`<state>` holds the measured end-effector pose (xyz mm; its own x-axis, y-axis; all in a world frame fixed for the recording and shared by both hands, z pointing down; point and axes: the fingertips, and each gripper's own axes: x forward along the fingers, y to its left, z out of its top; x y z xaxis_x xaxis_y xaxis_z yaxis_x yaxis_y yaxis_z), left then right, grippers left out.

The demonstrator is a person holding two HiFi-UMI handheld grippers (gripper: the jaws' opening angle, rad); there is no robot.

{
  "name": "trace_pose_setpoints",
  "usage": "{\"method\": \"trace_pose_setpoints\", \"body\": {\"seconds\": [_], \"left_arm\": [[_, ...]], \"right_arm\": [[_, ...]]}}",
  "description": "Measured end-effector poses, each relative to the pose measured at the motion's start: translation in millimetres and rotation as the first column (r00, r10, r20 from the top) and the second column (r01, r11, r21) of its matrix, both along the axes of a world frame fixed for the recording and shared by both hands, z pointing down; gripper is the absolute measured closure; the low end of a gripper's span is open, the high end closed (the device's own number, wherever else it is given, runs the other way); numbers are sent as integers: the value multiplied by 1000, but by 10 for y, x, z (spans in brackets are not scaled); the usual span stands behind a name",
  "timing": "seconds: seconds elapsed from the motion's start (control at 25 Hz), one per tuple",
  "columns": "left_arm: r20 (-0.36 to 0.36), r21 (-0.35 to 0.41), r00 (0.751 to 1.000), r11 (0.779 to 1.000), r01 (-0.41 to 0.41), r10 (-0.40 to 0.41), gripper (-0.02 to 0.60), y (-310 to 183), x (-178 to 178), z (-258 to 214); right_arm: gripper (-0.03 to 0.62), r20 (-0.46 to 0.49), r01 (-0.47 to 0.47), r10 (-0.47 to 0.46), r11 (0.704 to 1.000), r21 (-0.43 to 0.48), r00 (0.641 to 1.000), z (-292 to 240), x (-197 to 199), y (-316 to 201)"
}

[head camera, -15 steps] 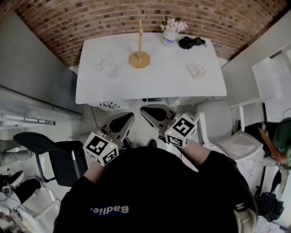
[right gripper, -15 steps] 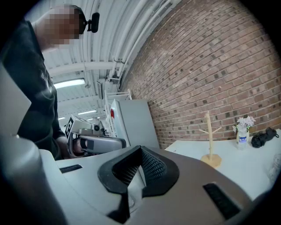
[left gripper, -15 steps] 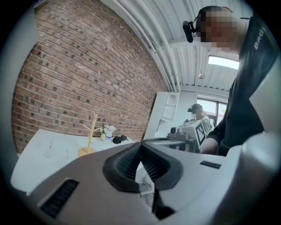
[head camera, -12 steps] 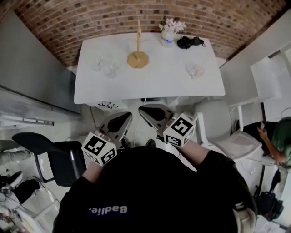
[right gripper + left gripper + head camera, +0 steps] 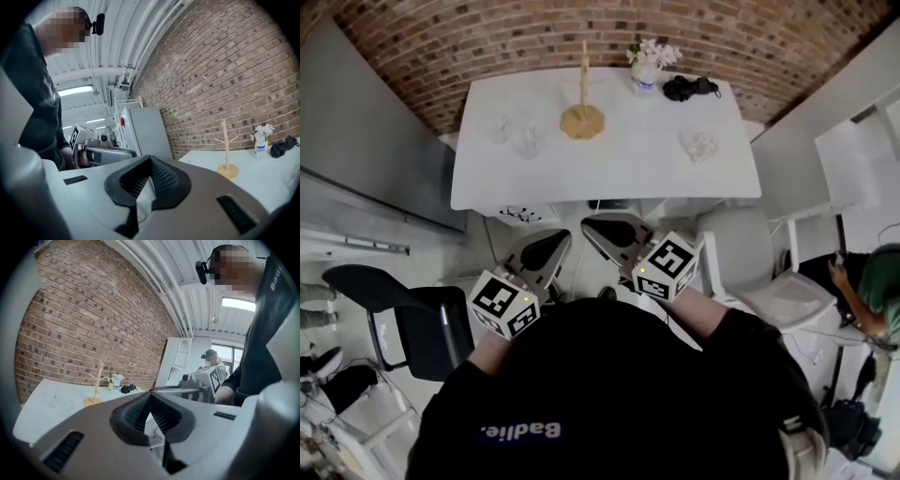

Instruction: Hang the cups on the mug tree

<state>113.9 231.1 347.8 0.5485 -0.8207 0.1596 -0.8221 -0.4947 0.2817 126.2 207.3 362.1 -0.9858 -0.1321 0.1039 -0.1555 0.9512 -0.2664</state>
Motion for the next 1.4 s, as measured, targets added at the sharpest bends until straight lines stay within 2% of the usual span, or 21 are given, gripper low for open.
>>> {"method": "trace_pose_setpoints", "body": {"seconds": [0.2, 0.4, 0.52, 0.64, 0.8, 1.08, 1.24, 1.4], "left_arm": [[22, 8, 999, 999, 49, -50, 578, -22, -58, 0], [-4, -2, 994, 994, 107, -107, 578, -35, -322, 117], [-12, 4, 994, 994, 108, -108, 578, -151, -556, 163], [-18, -40, 995, 995, 95, -96, 578, -369, -839, 229], [-40, 3, 998, 999, 54, -54, 578, -793, -1288, 190], [-35, 21, 999, 1000, -10, 11, 578, -1368, -2038, 185], [-25, 14, 999, 999, -39, 39, 578, -1566, -2335, 317], [-43, 7, 998, 999, -47, 47, 578, -1668, -2429, 400]], "right_arm": [[565, 24, 56, -57, 998, 15, 998, 9, -9, 19], [563, 8, 80, -80, 997, -21, 997, 176, -172, -52], [563, -17, 77, -77, 997, 2, 997, 230, -362, -195], [563, -55, 63, -61, 998, 26, 997, 280, -651, -442], [563, -102, 52, -46, 997, 61, 994, 294, -1132, -839], [563, -150, 11, 3, 996, 90, 989, 352, -1866, -1377], [563, -162, -33, 46, 996, 81, 986, 424, -2126, -1613], [563, -178, -38, 50, 997, 71, 983, 462, -2203, -1748]]}}
